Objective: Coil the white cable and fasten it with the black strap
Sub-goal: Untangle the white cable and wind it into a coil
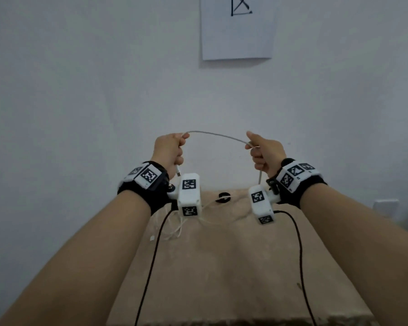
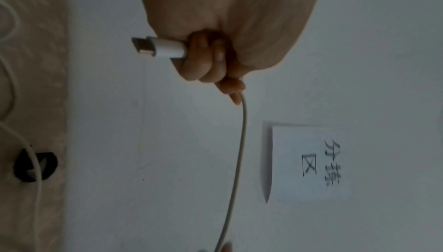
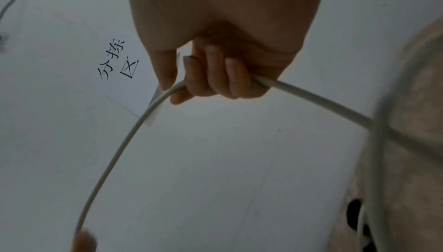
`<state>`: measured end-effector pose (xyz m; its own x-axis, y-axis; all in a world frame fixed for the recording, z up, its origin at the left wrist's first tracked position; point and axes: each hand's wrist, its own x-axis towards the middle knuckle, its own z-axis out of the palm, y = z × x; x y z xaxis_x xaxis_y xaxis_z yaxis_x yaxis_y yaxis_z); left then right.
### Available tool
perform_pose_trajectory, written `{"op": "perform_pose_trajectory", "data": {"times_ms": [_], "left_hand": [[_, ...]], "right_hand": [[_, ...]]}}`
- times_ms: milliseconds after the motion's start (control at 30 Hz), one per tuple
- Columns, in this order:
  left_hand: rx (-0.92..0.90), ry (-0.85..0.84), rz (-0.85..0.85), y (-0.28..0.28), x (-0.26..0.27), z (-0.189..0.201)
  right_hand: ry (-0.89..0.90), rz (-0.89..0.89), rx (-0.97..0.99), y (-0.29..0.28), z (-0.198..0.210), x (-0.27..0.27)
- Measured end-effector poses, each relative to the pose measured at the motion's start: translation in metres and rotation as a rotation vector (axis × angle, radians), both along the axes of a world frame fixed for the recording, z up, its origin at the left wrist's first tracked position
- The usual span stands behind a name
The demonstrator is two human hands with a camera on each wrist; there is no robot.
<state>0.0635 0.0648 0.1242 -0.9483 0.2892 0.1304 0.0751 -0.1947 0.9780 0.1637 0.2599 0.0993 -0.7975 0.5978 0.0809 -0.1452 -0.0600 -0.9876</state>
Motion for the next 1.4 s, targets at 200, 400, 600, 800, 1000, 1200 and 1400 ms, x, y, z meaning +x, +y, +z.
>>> {"op": "perform_pose_trajectory", "data": {"times_ms": [200, 400, 600, 800, 1000, 1200, 1400], "left_hand": [[0.177, -0.218, -0.139, -0.020, -0.028, -0.018], [0.101, -0.200, -0.261, 0.027, -0.039, -0.044], [0.300, -0.406, -0.175, 0.066, -0.065, -0.076], [0.396, -0.490, -0.201, 0.087, -0.088, -0.117], [0.266, -0.404, -0.239, 0.099, -0.105, -0.132], [0.394, -0.500, -0.369, 0.099, -0.111, -0.140], [0.560, -0.515, -0.349, 0.100, -0.112, -0.145]], "right_hand": [[0.126, -0.015, -0.095, 0.009, -0.016, -0.013], [0.029, 0.009, -0.074, -0.001, -0.046, -0.048], [0.059, 0.021, -0.049, 0.001, -0.077, -0.081], [0.078, 0.041, -0.134, 0.014, -0.118, -0.112], [0.111, 0.071, -0.227, 0.027, -0.156, -0.129], [0.119, 0.114, -0.260, 0.033, -0.163, -0.134], [0.075, 0.217, -0.238, 0.029, -0.152, -0.127]]}}
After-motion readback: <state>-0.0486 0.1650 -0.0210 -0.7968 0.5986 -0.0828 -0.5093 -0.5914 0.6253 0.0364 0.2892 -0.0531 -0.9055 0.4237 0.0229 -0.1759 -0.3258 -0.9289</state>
